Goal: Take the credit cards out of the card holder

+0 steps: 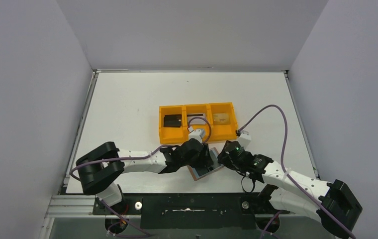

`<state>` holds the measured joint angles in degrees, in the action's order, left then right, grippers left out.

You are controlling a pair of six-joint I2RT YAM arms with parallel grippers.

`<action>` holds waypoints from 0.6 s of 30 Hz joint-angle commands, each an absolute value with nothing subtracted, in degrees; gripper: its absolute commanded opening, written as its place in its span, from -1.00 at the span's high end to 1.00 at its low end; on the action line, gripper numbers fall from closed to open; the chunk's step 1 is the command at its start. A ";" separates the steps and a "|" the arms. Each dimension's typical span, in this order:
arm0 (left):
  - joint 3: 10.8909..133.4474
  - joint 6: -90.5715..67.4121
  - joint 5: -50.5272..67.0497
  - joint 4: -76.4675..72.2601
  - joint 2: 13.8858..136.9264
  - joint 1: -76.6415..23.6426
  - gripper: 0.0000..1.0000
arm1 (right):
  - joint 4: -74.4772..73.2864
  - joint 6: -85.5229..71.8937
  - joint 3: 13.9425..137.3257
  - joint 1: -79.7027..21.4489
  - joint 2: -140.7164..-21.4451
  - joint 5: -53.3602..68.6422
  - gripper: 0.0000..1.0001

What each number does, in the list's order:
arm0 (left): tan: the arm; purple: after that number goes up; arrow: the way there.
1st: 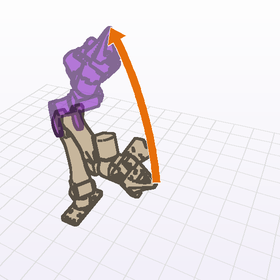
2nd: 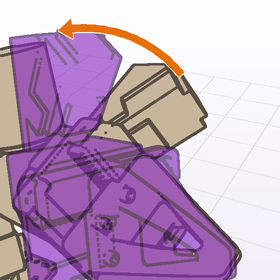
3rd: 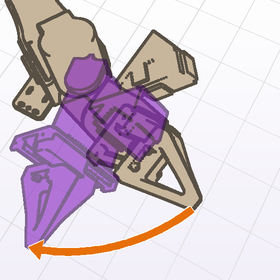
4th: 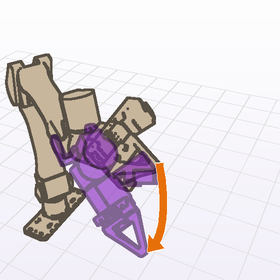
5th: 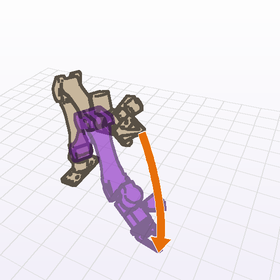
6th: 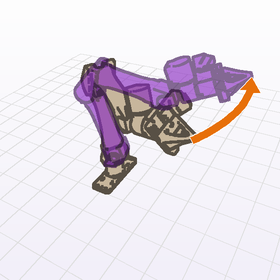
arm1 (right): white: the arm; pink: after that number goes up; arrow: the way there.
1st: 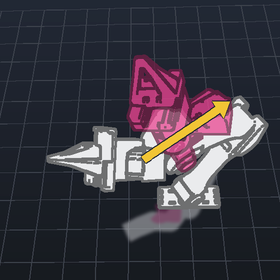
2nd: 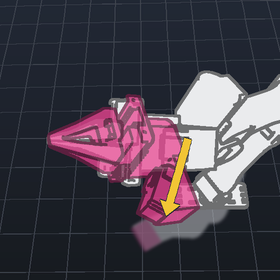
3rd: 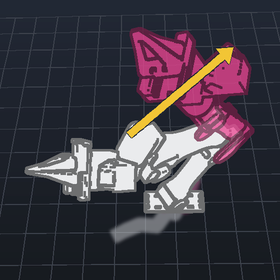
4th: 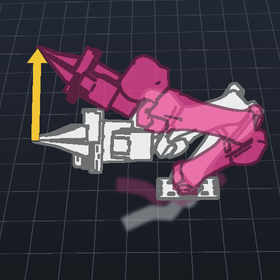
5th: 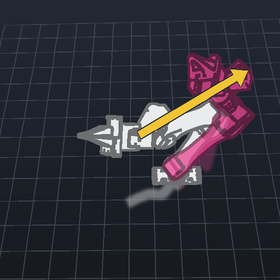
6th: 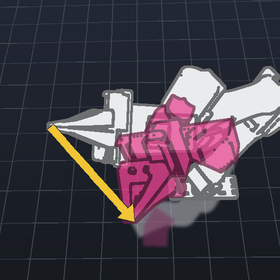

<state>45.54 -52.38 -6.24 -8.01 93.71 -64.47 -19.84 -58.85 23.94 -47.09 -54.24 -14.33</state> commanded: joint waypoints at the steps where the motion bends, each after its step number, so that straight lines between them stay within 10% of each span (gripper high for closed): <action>1: 44.12 -53.06 -8.40 -8.53 88.03 -64.77 0.11 | -13.26 -54.53 26.74 -44.45 -56.95 -10.03 0.30; 18: 33.01 -54.66 -14.06 -10.56 73.56 -64.26 0.11 | -3.82 -55.21 19.74 -38.71 -63.24 1.85 0.47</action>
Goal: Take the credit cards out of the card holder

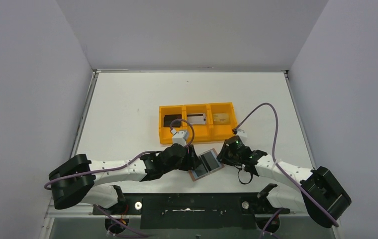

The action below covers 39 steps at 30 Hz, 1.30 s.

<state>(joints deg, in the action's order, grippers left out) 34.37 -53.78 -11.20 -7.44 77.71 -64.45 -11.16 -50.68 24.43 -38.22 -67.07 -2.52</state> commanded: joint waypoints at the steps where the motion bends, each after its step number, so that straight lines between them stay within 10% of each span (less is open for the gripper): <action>1: 32.58 -54.71 -14.33 -10.36 72.82 -64.25 0.11 | -1.72 -56.80 17.96 -39.34 -61.84 3.07 0.47; 12: 30.50 -55.18 -17.44 -6.79 66.80 -63.38 0.03 | -0.48 -65.78 17.57 -51.29 -59.37 -1.94 0.47; 18: 27.56 -56.86 -22.44 -3.64 59.12 -62.99 -0.30 | -20.59 -66.39 25.02 -51.47 -53.61 -17.39 0.13; 26: 27.79 -53.38 -14.24 -0.45 54.32 -55.47 -0.39 | -5.38 -62.59 18.23 -51.46 -40.19 -17.62 -0.31; 39: 30.47 -52.06 -9.67 -3.61 60.33 -55.04 -0.37 | 1.85 -60.05 23.26 -50.87 -62.22 -3.30 0.25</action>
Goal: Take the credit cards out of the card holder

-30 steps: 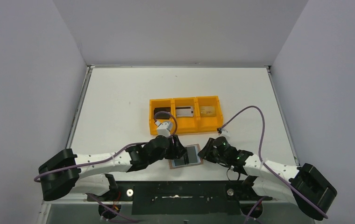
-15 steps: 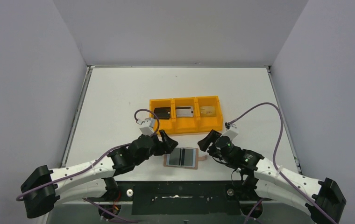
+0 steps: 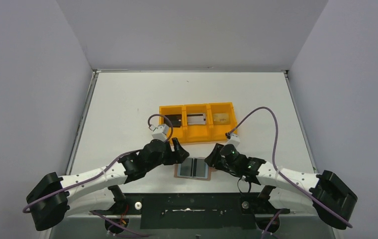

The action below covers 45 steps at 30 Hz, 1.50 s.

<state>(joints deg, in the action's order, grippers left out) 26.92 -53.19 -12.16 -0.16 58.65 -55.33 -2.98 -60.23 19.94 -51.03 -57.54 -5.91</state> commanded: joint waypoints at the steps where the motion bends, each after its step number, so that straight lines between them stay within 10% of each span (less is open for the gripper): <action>1: 30.56 -51.97 -9.33 -3.99 60.83 -54.99 -0.37 | 2.78 -60.25 23.13 -50.86 -63.50 -2.61 0.28; 21: 33.98 -51.60 -1.83 -8.31 73.20 -54.67 -0.32 | -5.92 -63.28 20.85 -52.26 -73.82 -10.36 0.92; 45: 37.24 -54.65 -3.04 -3.41 90.44 -56.40 0.03 | -0.01 -64.15 16.96 -52.08 -72.66 -8.18 0.91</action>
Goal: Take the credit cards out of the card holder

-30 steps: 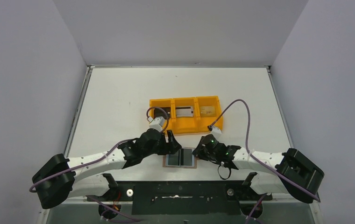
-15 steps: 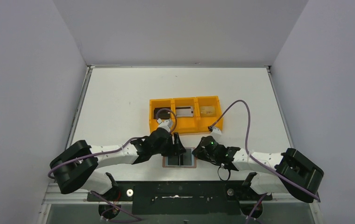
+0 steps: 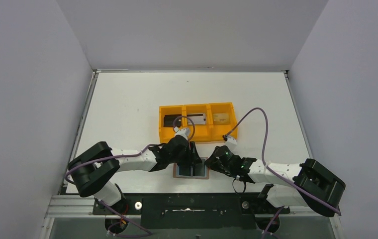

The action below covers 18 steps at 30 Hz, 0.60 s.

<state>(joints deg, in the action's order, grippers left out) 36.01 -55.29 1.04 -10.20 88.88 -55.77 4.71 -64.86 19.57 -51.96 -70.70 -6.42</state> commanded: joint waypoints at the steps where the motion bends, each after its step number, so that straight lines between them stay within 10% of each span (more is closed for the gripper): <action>1: 37.41 -54.85 -3.32 -2.68 90.40 -56.54 0.03 | 0.00 -64.16 17.07 -52.11 -72.68 -8.11 0.91; 18: 40.84 -53.21 -5.03 -1.12 84.67 -57.74 0.00 | -2.54 -59.86 19.41 -51.81 -65.71 -3.88 0.56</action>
<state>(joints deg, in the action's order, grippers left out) 38.87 -54.87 -3.29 -2.85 87.81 -57.45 2.07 -62.15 17.93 -51.94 -65.91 -3.40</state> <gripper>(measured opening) 0.494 0.234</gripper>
